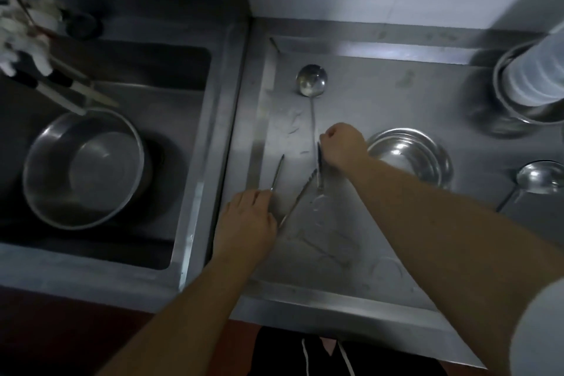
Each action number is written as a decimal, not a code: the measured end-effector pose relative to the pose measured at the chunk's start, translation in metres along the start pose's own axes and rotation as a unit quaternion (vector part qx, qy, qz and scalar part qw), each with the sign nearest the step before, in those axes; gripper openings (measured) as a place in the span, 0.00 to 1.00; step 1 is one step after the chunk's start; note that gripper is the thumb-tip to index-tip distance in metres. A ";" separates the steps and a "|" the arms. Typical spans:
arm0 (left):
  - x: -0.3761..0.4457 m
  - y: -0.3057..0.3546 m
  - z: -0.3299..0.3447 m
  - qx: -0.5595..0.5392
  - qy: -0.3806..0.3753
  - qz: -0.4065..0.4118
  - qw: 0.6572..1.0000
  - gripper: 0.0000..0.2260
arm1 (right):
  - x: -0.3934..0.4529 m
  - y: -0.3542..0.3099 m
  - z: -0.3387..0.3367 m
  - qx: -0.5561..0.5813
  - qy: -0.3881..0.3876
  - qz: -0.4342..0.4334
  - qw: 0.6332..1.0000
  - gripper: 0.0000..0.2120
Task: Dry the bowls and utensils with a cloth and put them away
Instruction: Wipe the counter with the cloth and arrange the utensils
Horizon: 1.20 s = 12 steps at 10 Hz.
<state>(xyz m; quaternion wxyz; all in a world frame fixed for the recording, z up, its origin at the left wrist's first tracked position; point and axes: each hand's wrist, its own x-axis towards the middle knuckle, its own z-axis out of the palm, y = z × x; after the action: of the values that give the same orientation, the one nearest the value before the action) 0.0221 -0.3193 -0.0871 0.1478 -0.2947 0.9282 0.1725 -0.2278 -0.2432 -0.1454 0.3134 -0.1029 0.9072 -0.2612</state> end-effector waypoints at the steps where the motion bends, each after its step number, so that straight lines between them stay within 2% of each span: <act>1: 0.005 -0.006 0.001 -0.002 0.006 0.000 1.000 0.21 | 0.014 -0.011 0.006 -0.001 0.000 0.013 1.000 0.14; 2: 0.008 -0.010 0.001 -0.009 0.012 -0.002 1.000 0.22 | 0.021 -0.020 0.011 -0.014 -0.012 0.024 1.000 0.10; 4: 0.004 -0.011 0.003 -0.009 0.003 -0.005 1.000 0.22 | 0.027 -0.016 0.013 0.004 -0.008 0.050 0.999 0.13; 5: -0.002 -0.010 0.004 -0.008 -0.001 0.000 1.000 0.22 | 0.028 -0.017 0.007 0.064 -0.003 0.082 0.995 0.11; 7: -0.005 0.005 0.000 0.016 -0.010 0.006 1.000 0.24 | 0.029 0.002 -0.030 0.197 -0.035 0.126 0.972 0.14; 8: -0.005 0.024 0.000 0.015 -0.011 0.018 1.000 0.24 | -0.003 0.033 -0.052 0.258 -0.036 0.125 0.957 0.07; 9: -0.005 0.051 0.001 0.029 -0.018 0.047 0.998 0.24 | -0.038 0.078 -0.061 0.310 0.005 0.152 0.939 0.06; 10: -0.005 0.083 0.006 0.040 -0.029 0.075 0.996 0.24 | -0.072 0.131 -0.077 0.374 0.081 0.207 0.901 0.06; 12: -0.008 0.145 0.023 0.059 -0.054 0.147 0.986 0.24 | -0.135 0.234 -0.110 0.438 0.132 0.295 0.839 0.06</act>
<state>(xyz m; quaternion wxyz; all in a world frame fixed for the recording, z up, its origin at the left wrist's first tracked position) -0.0538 -0.1947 -0.0709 0.1877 -0.1361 0.9606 0.1533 -0.1960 0.0461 -0.1292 0.2652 0.3533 0.7184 -0.5374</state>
